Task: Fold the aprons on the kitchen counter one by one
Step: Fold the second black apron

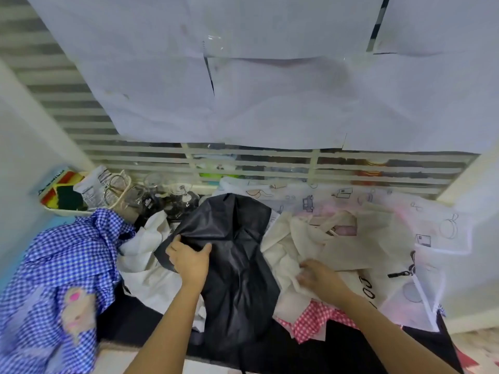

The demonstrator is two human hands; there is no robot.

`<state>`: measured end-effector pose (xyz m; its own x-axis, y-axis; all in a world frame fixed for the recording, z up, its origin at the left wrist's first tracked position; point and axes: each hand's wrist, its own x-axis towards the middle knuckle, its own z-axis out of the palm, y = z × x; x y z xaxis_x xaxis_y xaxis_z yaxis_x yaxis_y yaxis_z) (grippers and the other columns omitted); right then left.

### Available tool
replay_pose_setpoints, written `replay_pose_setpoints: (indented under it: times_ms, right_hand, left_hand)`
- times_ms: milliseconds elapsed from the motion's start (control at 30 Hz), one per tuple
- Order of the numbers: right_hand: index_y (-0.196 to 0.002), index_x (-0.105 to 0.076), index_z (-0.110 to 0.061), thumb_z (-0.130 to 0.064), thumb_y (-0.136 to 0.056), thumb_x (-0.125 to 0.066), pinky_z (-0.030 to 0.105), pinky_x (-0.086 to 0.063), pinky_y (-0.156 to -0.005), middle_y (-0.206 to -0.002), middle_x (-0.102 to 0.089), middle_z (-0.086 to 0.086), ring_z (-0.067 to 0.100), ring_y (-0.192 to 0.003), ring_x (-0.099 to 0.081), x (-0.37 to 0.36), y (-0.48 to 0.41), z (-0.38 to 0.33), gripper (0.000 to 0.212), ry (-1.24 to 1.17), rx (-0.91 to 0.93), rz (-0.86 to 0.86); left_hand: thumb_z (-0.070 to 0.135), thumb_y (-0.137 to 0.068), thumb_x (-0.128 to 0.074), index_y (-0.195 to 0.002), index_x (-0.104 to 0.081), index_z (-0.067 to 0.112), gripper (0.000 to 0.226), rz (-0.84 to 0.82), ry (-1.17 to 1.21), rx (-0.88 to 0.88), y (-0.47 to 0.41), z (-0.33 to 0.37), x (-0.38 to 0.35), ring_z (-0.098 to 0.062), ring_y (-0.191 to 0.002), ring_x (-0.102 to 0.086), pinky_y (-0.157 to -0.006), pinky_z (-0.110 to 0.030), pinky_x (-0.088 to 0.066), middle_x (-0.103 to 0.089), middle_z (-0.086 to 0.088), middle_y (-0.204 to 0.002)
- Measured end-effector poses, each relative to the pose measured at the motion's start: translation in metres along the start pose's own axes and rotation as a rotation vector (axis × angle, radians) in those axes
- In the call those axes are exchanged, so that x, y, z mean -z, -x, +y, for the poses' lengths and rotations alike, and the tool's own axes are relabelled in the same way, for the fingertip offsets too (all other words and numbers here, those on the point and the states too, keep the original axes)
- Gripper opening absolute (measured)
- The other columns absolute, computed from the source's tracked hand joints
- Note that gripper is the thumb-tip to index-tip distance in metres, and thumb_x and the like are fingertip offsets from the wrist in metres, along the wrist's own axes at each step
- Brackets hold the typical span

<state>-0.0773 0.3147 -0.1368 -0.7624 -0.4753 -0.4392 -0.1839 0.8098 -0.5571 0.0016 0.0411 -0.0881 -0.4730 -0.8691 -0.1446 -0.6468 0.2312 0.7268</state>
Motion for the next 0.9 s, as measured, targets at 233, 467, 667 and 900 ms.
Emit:
replay_pose_setpoints:
  times_ms: [233,467,667,900]
  right_hand:
    - [-0.132,-0.049,-0.014,-0.032,-0.092,-0.06,0.017,-0.03,-0.094,-0.136,-0.048,0.004,0.016,-0.122,-0.048,-0.008,-0.007,0.016,0.046,0.0,0.031,0.011]
    - [-0.142,-0.041,-0.014,-0.032,-0.098,-0.049,0.032,-0.025,-0.111,-0.149,-0.036,0.01,0.026,-0.138,-0.033,-0.016,0.0,0.001,0.048,0.025,-0.022,0.043]
    - [-0.142,-0.039,-0.019,-0.042,-0.094,-0.054,0.024,-0.022,-0.111,-0.15,-0.035,0.0,0.015,-0.138,-0.029,-0.041,0.041,-0.072,0.056,-0.143,0.173,0.342]
    - [-0.153,0.0,-0.019,-0.05,-0.089,-0.058,0.033,-0.032,-0.111,-0.161,0.0,0.001,0.021,-0.144,-0.023,-0.101,0.064,-0.166,0.092,-0.197,0.116,0.191]
  left_hand:
    - [0.032,-0.077,-0.077,-0.133,-0.045,0.01,0.068,-0.106,-0.333,0.108,-0.043,-0.01,0.026,-0.041,-0.127,-0.033,-0.104,-0.044,-0.032,-0.035,-0.023,-0.139]
    - [0.025,-0.084,-0.072,-0.065,-0.053,0.013,0.029,-0.265,-0.067,0.162,-0.052,-0.031,0.04,-0.035,-0.095,-0.061,-0.085,-0.038,-0.046,-0.067,-0.017,-0.096]
    - [0.025,-0.082,-0.074,-0.053,-0.054,0.009,0.039,-0.384,-0.075,-0.011,-0.034,0.002,0.061,-0.022,-0.065,-0.054,-0.061,-0.029,-0.043,-0.056,-0.009,-0.063]
    - [0.03,-0.088,-0.066,-0.054,-0.035,0.014,0.049,-0.594,-0.027,-0.136,0.0,0.031,0.101,-0.019,-0.051,-0.036,-0.056,-0.029,-0.029,-0.037,-0.004,-0.055]
